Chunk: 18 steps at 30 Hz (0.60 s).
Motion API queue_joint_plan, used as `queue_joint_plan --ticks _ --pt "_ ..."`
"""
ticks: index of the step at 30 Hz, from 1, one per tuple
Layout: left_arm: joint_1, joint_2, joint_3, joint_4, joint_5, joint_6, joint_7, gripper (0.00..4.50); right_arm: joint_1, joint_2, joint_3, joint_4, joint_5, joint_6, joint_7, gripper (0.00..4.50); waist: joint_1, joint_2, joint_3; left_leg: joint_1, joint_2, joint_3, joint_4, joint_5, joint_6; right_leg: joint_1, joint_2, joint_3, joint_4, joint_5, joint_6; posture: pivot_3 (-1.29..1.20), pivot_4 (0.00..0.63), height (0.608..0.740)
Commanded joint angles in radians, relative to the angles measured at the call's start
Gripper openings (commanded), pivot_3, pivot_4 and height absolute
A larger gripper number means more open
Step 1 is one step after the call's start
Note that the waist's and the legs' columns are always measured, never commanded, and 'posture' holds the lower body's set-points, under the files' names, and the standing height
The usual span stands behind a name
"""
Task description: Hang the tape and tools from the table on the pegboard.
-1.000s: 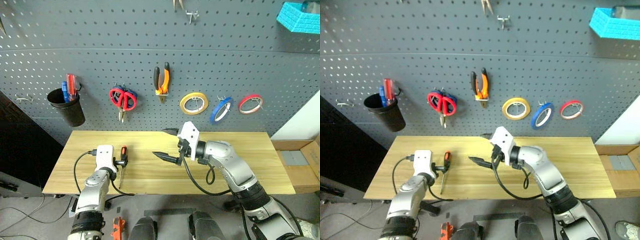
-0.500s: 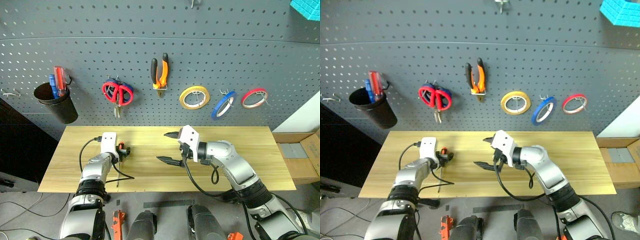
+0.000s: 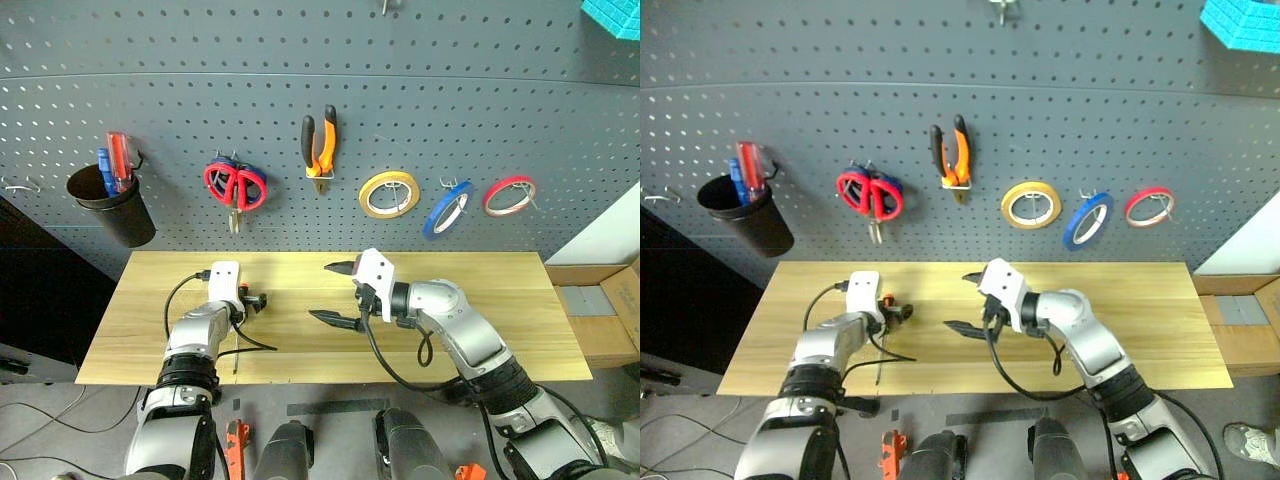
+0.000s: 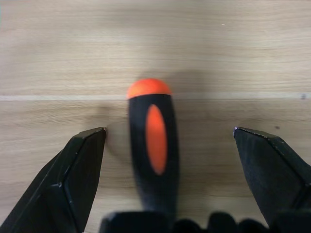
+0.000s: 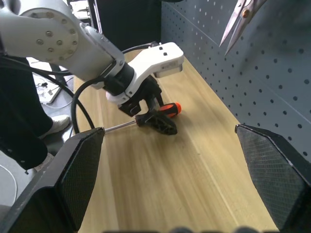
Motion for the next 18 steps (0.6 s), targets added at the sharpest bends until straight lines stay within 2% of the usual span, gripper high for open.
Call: queue_joint_plan --ticks 1,2,5,13,14,18 --pt "0.021 -0.006 0.01 -0.049 -0.013 0.02 0.012 4.47 -0.015 0.013 -0.008 0.001 -0.007 -0.037 -0.002 4.5 0.003 0.0 0.0 0.0 0.0 0.0 0.0 0.0 0.0 0.0 0.0 0.0 0.0 0.0 0.0 -0.01 0.204 0.74" --pt "0.025 -0.006 0.012 -0.055 -0.015 0.022 0.015 4.47 -0.017 0.017 -0.009 0.007 -0.008 -0.041 -0.004 4.5 0.004 0.0 0.0 0.0 0.0 0.0 0.0 0.0 0.0 0.0 0.0 0.0 0.0 0.0 0.0 -0.01 0.202 0.74" --pt "0.032 -0.003 0.017 -0.071 -0.018 0.027 0.023 3.91 -0.015 0.02 -0.012 0.013 -0.012 -0.049 -0.002 4.5 0.006 0.0 -0.001 -0.001 0.0 0.0 0.0 0.0 -0.001 -0.001 0.0 0.0 0.0 0.0 0.0 0.0 0.196 0.74" --pt "0.024 0.003 0.024 -0.075 -0.017 0.025 0.025 1.1 -0.013 0.028 -0.02 0.03 -0.024 -0.067 -0.005 4.5 0.015 -0.002 -0.004 -0.014 -0.001 0.0 0.001 0.003 -0.008 -0.013 -0.001 0.0 0.001 0.0 0.0 0.0 0.179 0.74" --pt "0.02 0.002 0.025 -0.072 -0.017 0.024 0.025 0.91 -0.014 0.029 -0.02 0.033 -0.026 -0.07 -0.004 4.5 0.015 -0.002 -0.004 -0.014 -0.001 0.0 0.001 0.003 -0.008 -0.013 -0.001 -0.001 0.001 0.0 0.0 0.0 0.174 0.74" --pt "0.012 0.001 0.026 -0.078 -0.018 0.02 0.026 0.91 -0.018 0.032 -0.023 0.041 -0.025 -0.079 -0.002 4.5 0.015 -0.003 -0.004 -0.015 -0.001 0.0 0.001 0.003 -0.008 -0.014 -0.001 -0.001 0.001 0.0 0.0 0.0 0.16 0.74"
